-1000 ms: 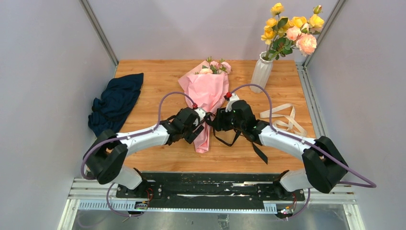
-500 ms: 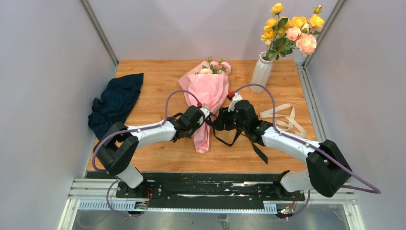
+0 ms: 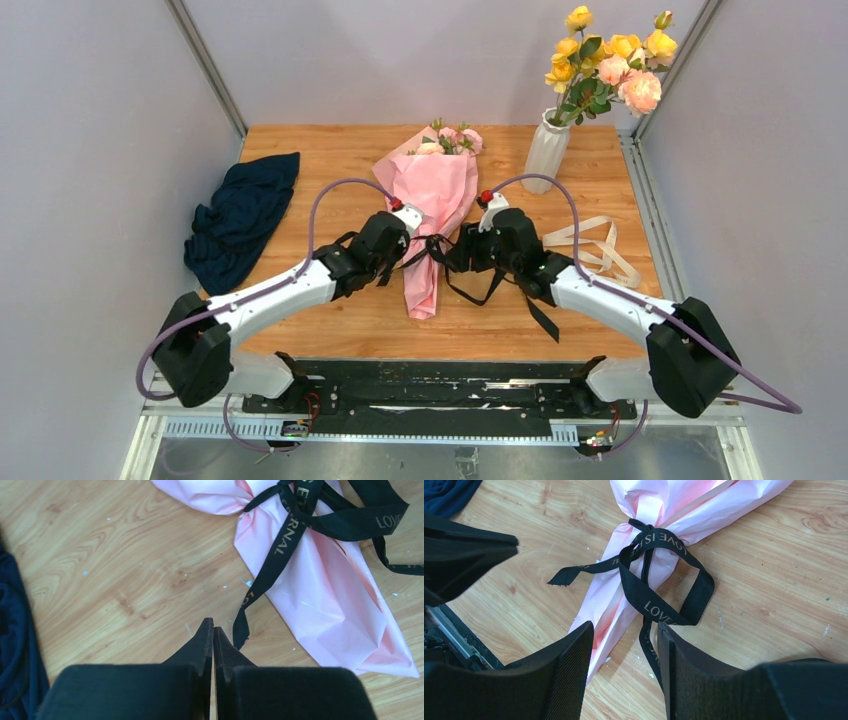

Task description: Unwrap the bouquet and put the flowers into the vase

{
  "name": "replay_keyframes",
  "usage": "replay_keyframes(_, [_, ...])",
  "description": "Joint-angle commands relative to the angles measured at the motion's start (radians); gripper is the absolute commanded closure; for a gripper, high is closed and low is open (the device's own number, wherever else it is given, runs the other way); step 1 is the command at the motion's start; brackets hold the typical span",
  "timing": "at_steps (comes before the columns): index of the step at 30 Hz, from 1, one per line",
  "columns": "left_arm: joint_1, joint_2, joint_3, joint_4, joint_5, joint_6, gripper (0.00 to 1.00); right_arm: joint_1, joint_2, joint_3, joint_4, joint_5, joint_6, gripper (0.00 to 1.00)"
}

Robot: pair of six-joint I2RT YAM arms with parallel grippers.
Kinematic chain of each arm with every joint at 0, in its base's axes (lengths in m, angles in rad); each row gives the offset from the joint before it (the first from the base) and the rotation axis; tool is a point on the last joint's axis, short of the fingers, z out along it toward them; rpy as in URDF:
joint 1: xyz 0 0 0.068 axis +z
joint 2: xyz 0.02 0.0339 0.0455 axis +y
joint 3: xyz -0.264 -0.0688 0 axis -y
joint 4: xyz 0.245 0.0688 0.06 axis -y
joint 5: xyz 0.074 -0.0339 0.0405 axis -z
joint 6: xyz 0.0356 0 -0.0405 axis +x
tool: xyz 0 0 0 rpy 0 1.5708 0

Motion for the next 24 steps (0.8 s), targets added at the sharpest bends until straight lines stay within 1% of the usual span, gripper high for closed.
replay_keyframes(1, [-0.003, -0.070, -0.002, -0.092, -0.059, -0.042, 1.00, -0.013, 0.046, 0.042, 0.024, -0.022, -0.003, 0.46])
replay_keyframes(2, [-0.003, -0.071, -0.003, -0.095, -0.036, -0.043, 0.99, -0.013, 0.065, 0.063, 0.016, -0.034, 0.001, 0.46])
replay_keyframes(3, [-0.003, -0.066, -0.003, -0.094, -0.003, -0.041, 0.89, -0.012, 0.078, 0.077, 0.013, -0.049, 0.004, 0.46])
replay_keyframes(4, [-0.003, -0.056, -0.003, -0.088, 0.029, -0.038, 0.72, -0.013, 0.086, 0.084, 0.022, -0.063, 0.011, 0.46])
replay_keyframes(5, [-0.003, -0.036, -0.002, -0.085, 0.063, -0.029, 0.58, -0.012, 0.087, 0.084, 0.029, -0.070, 0.016, 0.46])
replay_keyframes(7, [-0.004, 0.016, 0.000, -0.080, 0.098, -0.011, 0.42, -0.011, 0.079, 0.078, 0.037, -0.070, 0.016, 0.46])
replay_keyframes(8, [-0.006, 0.041, 0.005, -0.083, 0.090, -0.009, 0.32, -0.013, 0.074, 0.076, 0.032, -0.066, 0.011, 0.46])
replay_keyframes(9, [-0.006, 0.062, 0.006, -0.082, 0.083, -0.009, 0.25, -0.013, 0.068, 0.077, 0.020, -0.058, 0.004, 0.46])
replay_keyframes(11, [-0.007, 0.096, 0.005, -0.069, 0.083, -0.009, 0.23, -0.013, 0.057, 0.072, 0.005, -0.044, -0.005, 0.46])
replay_keyframes(16, [-0.007, 0.169, 0.003, -0.014, 0.107, -0.014, 0.25, -0.016, 0.043, 0.057, 0.002, -0.036, -0.007, 0.46])
replay_keyframes(20, [-0.007, 0.232, 0.027, -0.019, 0.069, -0.009, 0.29, -0.017, 0.045, 0.050, 0.002, -0.037, -0.006, 0.46])
replay_keyframes(24, [-0.007, 0.317, 0.060, -0.038, 0.054, -0.008, 0.37, -0.019, 0.041, 0.041, 0.001, -0.033, -0.006, 0.46])
